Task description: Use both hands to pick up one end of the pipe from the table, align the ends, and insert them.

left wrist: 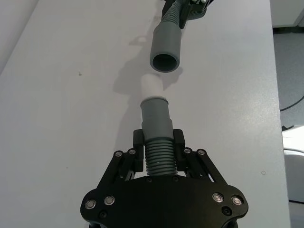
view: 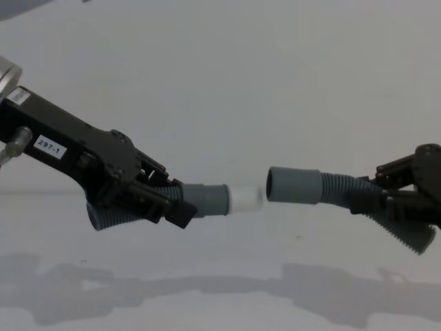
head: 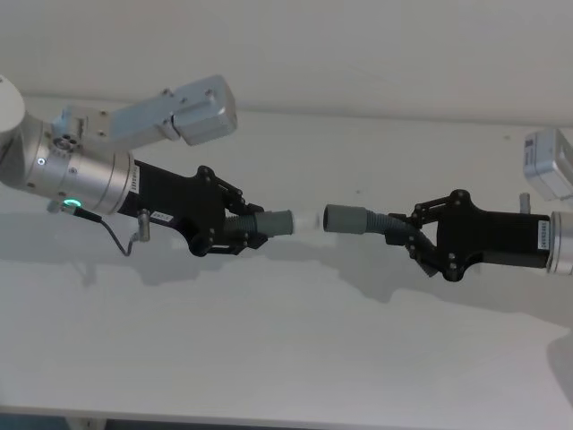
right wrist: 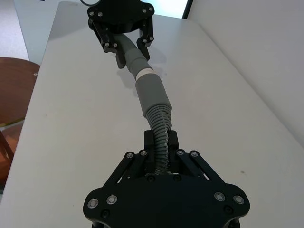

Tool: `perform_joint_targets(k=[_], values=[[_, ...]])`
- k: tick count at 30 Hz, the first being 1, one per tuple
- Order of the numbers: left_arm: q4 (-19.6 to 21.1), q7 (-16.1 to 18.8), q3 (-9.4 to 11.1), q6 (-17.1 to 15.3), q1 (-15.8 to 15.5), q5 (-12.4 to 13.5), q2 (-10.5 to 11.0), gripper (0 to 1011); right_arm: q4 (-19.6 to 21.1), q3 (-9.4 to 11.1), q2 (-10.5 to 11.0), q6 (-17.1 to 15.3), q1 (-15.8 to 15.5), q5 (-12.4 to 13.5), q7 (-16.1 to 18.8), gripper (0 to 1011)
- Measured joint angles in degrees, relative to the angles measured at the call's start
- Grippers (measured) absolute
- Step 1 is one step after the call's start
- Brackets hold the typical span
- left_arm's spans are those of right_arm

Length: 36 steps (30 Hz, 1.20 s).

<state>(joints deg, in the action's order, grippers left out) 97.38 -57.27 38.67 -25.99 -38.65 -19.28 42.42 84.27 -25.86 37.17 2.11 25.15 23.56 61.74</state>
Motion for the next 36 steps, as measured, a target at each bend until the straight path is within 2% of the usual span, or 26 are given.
perform_joint_targets(k=[18, 36], values=[[-0.61, -0.59, 0.65, 1.41, -0.51, -1.18, 0.08, 353, -0.29, -0.66, 0.33, 0.45, 0.32, 0.53, 0.15, 155], [-0.93, -1.24, 1.85, 1.47, -1.39, -1.66, 0.55, 353, -1.06, -1.65, 0.79, 0.88, 0.85, 1.00, 0.62, 155]])
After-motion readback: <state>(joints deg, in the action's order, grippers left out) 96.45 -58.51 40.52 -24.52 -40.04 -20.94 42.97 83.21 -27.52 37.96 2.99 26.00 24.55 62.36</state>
